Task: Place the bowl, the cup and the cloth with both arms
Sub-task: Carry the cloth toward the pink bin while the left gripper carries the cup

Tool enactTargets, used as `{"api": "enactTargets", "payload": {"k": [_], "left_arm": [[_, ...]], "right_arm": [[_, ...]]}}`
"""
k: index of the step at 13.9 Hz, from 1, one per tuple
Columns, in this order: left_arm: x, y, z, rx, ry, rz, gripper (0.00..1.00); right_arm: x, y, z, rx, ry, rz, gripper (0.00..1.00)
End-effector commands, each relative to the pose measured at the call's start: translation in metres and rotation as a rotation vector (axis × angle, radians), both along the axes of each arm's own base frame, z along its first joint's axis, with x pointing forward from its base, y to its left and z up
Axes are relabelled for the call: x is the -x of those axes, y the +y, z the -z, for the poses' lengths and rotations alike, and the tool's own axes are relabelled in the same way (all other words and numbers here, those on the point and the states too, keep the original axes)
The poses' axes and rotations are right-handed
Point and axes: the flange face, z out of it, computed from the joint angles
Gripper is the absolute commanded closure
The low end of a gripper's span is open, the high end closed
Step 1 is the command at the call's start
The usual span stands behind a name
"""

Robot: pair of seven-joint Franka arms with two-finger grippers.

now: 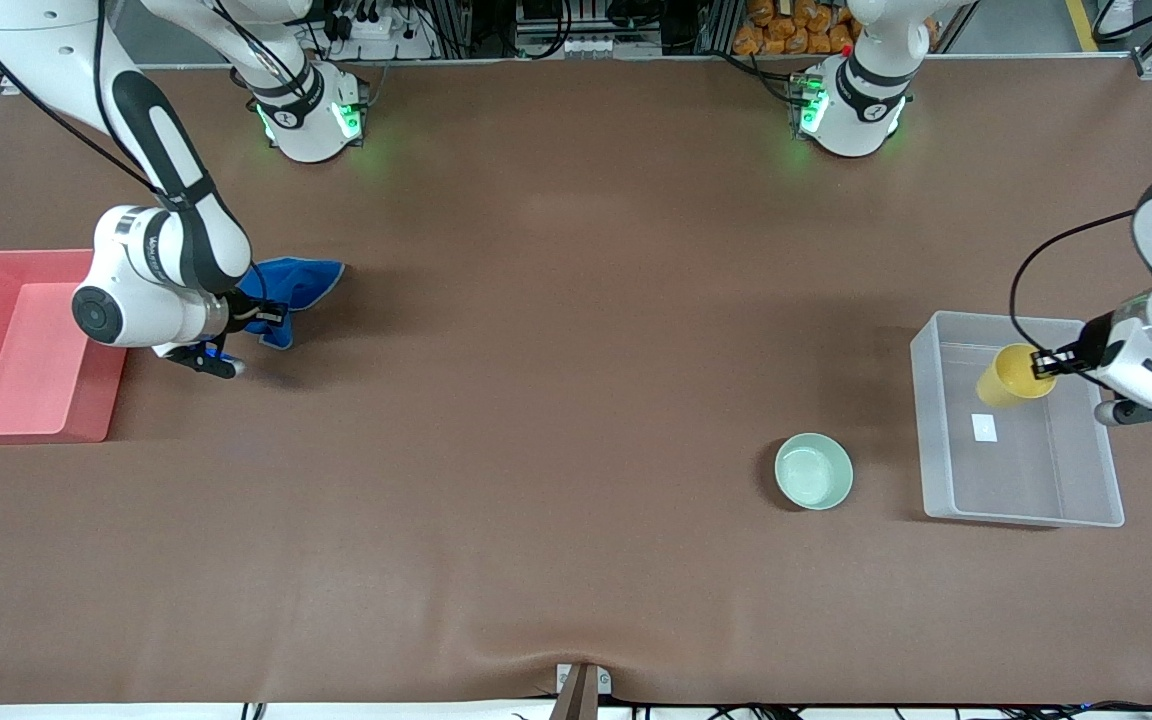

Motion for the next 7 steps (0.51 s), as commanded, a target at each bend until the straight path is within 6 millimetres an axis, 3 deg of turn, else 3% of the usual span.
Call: {"api": "enactTargets", "payload": {"k": [1, 3, 7], "left_arm": [[0.002, 0.020, 0.022, 0.013, 0.013, 0.073, 1.00], [0.012, 0.034, 0.048, 0.024, 0.017, 0.081, 1.00], [0.025, 0.040, 0.088, 0.048, 0.031, 0.145, 1.00]], "right_arm": [[0.002, 0.003, -0.008, -0.007, -0.014, 0.015, 1.00], [-0.003, 0.003, -0.023, -0.008, -0.037, 0.012, 1.00], [-0.026, 0.002, -0.060, -0.002, -0.109, -0.003, 1.00]]}}
